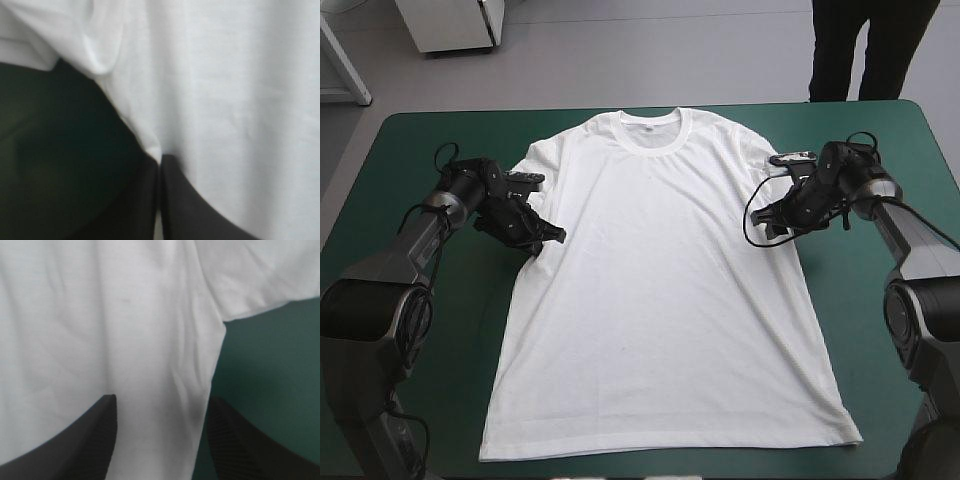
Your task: Fold the cloth
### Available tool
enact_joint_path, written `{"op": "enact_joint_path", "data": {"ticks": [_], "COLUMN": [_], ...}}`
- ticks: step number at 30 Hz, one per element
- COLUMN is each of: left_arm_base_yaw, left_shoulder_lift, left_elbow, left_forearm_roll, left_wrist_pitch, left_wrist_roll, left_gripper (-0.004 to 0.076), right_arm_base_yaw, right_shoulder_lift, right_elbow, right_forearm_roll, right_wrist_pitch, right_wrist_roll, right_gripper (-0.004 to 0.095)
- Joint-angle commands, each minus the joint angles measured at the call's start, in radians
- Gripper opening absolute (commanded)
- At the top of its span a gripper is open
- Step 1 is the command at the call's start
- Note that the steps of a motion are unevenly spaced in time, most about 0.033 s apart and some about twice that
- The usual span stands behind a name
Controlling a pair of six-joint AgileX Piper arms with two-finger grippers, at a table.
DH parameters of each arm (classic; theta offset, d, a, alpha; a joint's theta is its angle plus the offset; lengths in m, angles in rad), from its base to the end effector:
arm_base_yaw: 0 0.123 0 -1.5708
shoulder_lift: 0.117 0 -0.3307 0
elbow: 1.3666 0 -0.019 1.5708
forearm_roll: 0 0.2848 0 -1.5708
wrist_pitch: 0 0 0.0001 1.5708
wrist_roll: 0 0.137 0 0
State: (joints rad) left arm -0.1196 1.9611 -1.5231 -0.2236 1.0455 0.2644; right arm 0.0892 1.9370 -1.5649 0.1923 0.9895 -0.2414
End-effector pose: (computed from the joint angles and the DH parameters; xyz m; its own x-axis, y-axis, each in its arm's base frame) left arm 0.4529 -0.0809 0.1999 -0.9419 0.2617 -0.2107 0.2972 0.9415 -0.1587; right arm 0.4690 0.0639 0.2250 -0.9232 -0.2159 -0.3180 -0.2622 0.9586 0.1106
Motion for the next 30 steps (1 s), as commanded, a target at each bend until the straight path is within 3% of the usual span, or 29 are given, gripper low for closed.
{"op": "enact_joint_path", "data": {"ticks": [1,7,10,13,17,25,30], "left_arm_base_yaw": [-0.010,-0.010,-0.010,-0.010,-0.010,-0.008,-0.008], "left_shoulder_lift": [-0.048,-0.052,-0.052,-0.052,-0.052,-0.069,-0.141], "left_elbow": [-0.017,-0.017,-0.017,-0.017,-0.017,-0.089,-0.184], "left_forearm_roll": [-0.039,-0.039,-0.039,-0.039,-0.032,-0.009,0.036], "left_wrist_pitch": [0.013,0.013,0.013,0.011,0.011,0.061,0.117], "left_wrist_roll": [0.005,0.011,0.018,0.022,0.027,0.027,0.024], "left_gripper": [-0.0009,-0.0009,-0.0009,-0.0009,-0.0009,-0.0009,-0.0009], "right_arm_base_yaw": [-0.008,-0.008,-0.008,-0.008,-0.008,-0.015,-0.089], "right_shoulder_lift": [-0.011,0.037,0.062,0.078,0.078,0.030,-0.071], "right_elbow": [-0.073,-0.104,-0.104,-0.102,-0.100,-0.102,-0.108], "right_forearm_roll": [-0.004,-0.003,-0.003,0.001,0.044,0.032,0.044], "right_wrist_pitch": [-0.008,0.003,0.051,0.090,0.116,0.152,0.133], "right_wrist_roll": [-0.012,-0.010,-0.001,0.004,-0.044,-0.049,-0.044], "right_gripper": [0.0521,0.0508,0.0448,0.0279,-0.0016,-0.0010,-0.0015]}}
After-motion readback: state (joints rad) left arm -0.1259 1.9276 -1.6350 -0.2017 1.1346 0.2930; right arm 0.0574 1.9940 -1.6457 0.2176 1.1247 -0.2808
